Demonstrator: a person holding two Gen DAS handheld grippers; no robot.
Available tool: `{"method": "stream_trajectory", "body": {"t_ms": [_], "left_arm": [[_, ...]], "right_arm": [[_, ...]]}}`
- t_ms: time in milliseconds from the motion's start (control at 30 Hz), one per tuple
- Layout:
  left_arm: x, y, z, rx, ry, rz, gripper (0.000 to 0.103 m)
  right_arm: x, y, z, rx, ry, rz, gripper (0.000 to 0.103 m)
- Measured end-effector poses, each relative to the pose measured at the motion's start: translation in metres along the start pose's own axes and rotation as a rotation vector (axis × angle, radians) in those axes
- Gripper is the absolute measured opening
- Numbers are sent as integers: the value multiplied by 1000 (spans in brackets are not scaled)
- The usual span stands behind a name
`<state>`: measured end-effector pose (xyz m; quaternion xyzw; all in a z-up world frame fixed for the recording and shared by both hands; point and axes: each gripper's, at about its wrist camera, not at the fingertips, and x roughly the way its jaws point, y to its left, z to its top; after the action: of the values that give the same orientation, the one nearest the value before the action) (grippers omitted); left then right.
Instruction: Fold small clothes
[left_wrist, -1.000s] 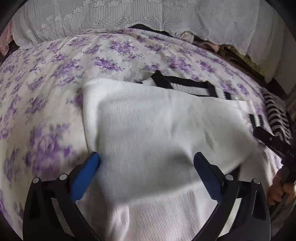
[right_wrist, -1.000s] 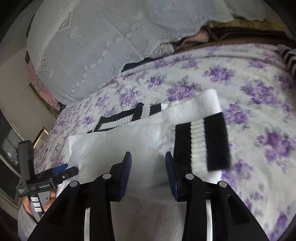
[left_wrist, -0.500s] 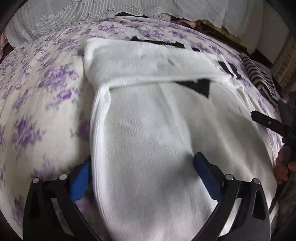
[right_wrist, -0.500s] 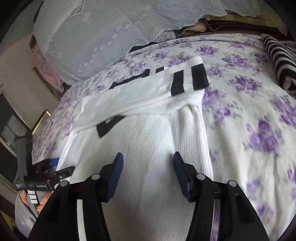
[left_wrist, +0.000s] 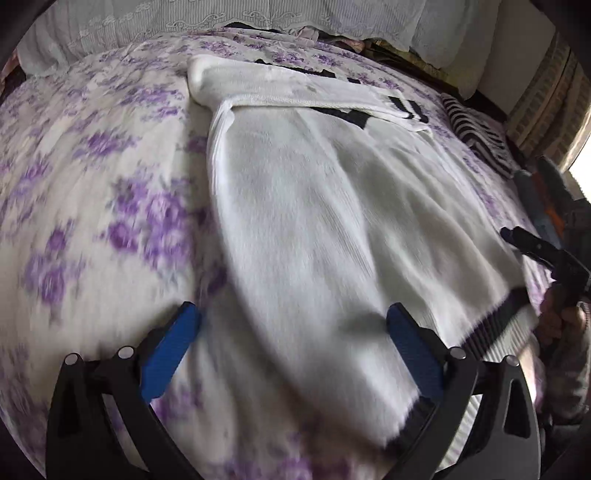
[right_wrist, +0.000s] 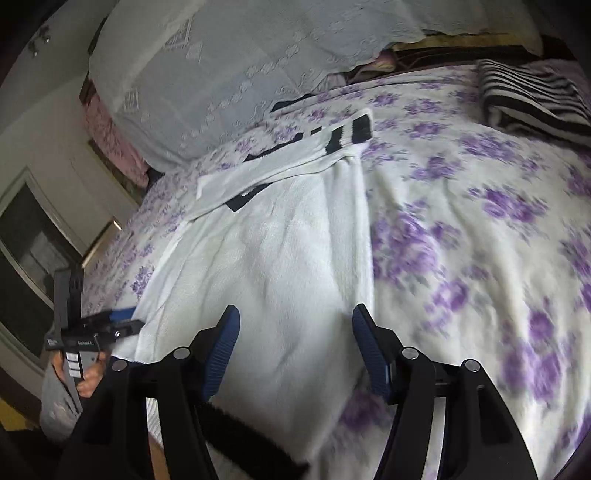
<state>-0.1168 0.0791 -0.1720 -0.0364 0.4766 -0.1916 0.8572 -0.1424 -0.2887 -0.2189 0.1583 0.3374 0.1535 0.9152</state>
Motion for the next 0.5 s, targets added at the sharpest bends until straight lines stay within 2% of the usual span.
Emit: {"method": "stream_trajectory", "body": {"t_ms": [167,333,500], "left_arm": [[-17,4,-22,-21,-12,-112,98],[-7,0,-10,-36,25,-204,98],[4,-2,8,-54,44,-283,98]], "right_arm": [[-15,-11,-14,39,12,44,64],[-5,3,-18,-12,61,52,64],[15,13,-7,-35,105,82,63]]}}
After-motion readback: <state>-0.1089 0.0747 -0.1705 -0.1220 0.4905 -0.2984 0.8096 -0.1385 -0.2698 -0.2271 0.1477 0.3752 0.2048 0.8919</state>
